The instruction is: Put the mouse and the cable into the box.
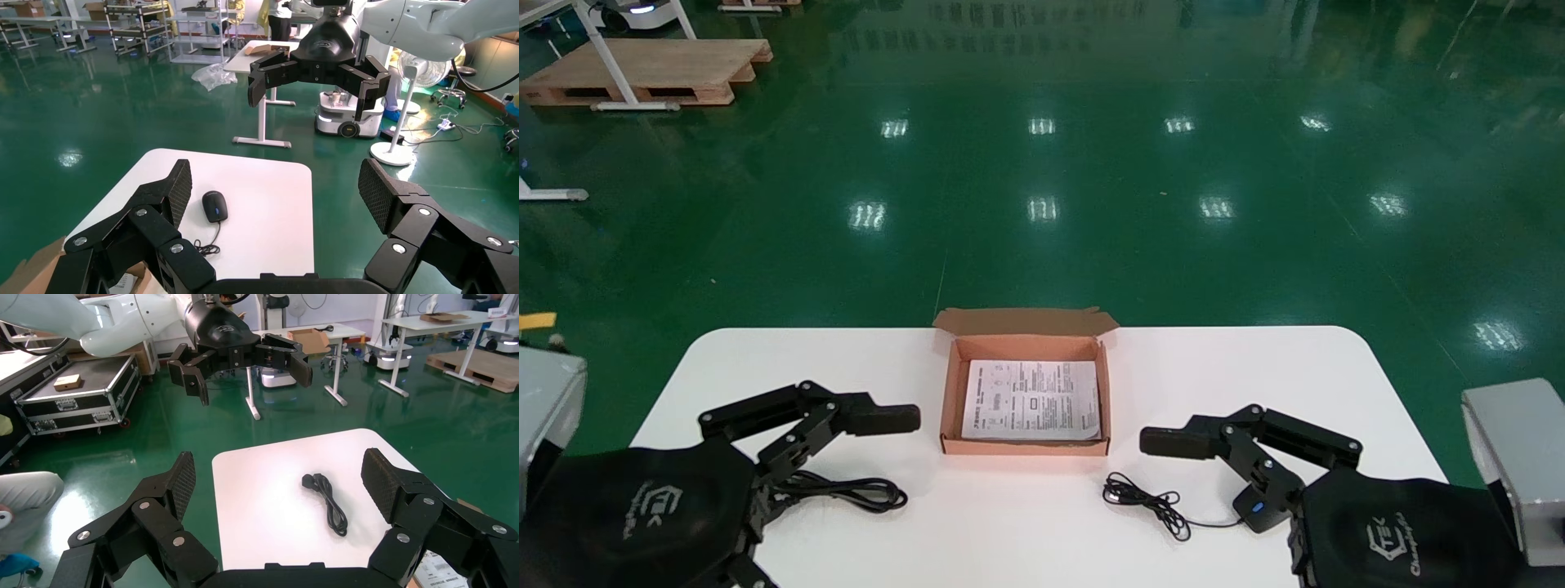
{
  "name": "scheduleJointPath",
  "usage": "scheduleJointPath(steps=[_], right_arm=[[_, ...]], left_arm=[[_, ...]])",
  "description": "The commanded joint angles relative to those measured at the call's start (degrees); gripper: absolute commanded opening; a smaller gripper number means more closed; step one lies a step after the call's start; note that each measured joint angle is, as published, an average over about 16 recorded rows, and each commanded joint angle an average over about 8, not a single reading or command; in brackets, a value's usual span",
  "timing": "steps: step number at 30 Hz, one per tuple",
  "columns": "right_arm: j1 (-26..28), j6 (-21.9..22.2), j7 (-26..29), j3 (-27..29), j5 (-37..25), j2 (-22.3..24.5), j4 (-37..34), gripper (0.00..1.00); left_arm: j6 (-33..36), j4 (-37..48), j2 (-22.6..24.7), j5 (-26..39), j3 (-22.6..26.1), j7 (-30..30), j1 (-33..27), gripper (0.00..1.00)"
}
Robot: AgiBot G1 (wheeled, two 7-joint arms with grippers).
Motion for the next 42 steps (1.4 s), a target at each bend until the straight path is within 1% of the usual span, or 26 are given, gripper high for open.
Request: scheduleJointPath(steps=[1,36,37,39,42], right_arm=[[0.00,0.00,0.00,0.00,0.00,0.00,0.00,1.00],[-0.02,-0.04,-0.01,0.02,0.02,0.04,0.04,1.00],[-0.04,-0.03,-0.06,-0.03,-0.14,0.06,0.06,1.00],[0.00,0.19,-0.46,-0.38,-1.34,0.09,0.36,1.00],[0.79,0.97,-2.14,-1.51,-5.48,-0.26,1.41,1.00]], left_arm=[[0.00,0.00,0.00,0.00,0.00,0.00,0.00,1.00],[0.06,-0.04,-0.09,0.14,0.04,-0.01,-0.01,1.00],[0.17,-0.15,-0.28,0.50,0.16,-0.04,-0.07,1.00],[1.03,-0.92,-1.17,3.21,1.19,-0.25,-1.03,1.00],[2.95,-2.11,-2.56,10.88,4.91,-1.33,-4.77,1.00]])
